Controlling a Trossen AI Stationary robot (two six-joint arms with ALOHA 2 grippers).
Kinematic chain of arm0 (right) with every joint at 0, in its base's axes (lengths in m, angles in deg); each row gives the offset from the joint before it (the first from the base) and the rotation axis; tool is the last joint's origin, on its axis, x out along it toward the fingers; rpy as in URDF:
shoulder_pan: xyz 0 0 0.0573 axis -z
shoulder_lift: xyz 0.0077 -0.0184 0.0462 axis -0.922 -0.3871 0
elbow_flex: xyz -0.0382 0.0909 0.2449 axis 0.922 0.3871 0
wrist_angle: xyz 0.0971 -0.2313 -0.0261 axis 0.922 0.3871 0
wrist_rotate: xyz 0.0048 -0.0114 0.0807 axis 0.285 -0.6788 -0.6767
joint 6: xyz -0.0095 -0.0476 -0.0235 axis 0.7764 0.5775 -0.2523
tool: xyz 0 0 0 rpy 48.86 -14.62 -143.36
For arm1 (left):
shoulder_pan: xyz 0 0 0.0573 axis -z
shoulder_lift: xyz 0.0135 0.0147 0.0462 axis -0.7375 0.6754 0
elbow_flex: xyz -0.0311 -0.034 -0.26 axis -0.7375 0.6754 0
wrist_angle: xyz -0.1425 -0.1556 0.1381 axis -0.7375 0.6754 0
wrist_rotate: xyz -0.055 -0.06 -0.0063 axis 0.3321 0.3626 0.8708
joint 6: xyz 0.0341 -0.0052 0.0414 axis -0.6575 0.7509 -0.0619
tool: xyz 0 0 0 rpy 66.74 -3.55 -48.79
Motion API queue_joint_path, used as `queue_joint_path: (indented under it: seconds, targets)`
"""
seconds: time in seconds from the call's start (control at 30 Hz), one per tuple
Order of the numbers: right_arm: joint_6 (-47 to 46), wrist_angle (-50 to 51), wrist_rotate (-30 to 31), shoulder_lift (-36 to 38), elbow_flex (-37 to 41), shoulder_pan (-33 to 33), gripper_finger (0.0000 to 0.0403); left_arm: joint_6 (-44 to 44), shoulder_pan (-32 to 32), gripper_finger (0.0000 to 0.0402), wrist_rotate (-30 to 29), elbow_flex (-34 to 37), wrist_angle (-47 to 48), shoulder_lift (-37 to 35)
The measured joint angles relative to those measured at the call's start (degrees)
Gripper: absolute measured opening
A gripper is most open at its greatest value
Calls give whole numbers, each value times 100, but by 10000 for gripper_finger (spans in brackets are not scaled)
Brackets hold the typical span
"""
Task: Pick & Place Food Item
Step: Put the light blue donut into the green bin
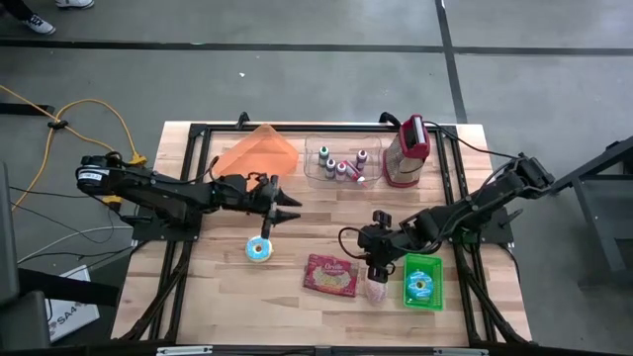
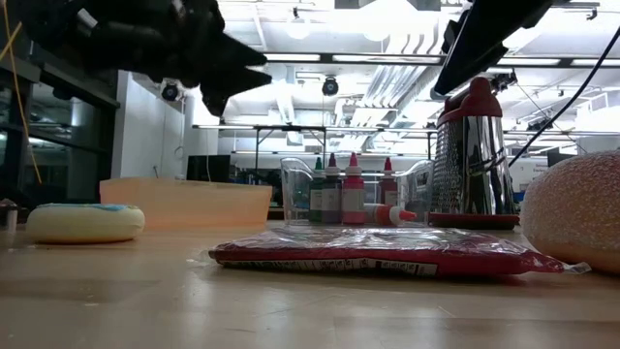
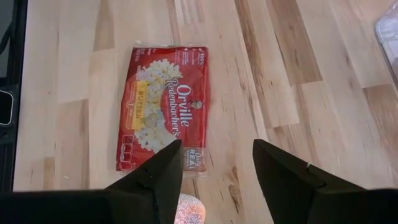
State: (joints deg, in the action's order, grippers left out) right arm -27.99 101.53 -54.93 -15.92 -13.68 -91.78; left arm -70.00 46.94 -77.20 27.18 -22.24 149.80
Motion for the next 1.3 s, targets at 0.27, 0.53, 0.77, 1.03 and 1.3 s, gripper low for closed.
queue_joint_path:
  seconds: [0.27, 0.53, 0.77, 1.03, 1.3]
  targets:
    - [151, 1, 0, 0, 0, 0, 183, 279, 166, 158, -103, -593, 450, -389]
    - [157, 7, -15, 0, 0, -2, 183, 555, 356, 158, -1128, -2190, 4699, -870]
    - [162, 17, -18, 0, 0, -2, 183, 1450, 793, 158, -1161, -2504, 7025, -855]
    - [162, 31, -20, 0, 0, -9, 183, 1010, 1715, 158, -1156, -2498, 7960, -722]
    - [157, 42, -20, 0, 0, -9, 183, 1223, 2572, 158, -1472, -2498, 7893, 160]
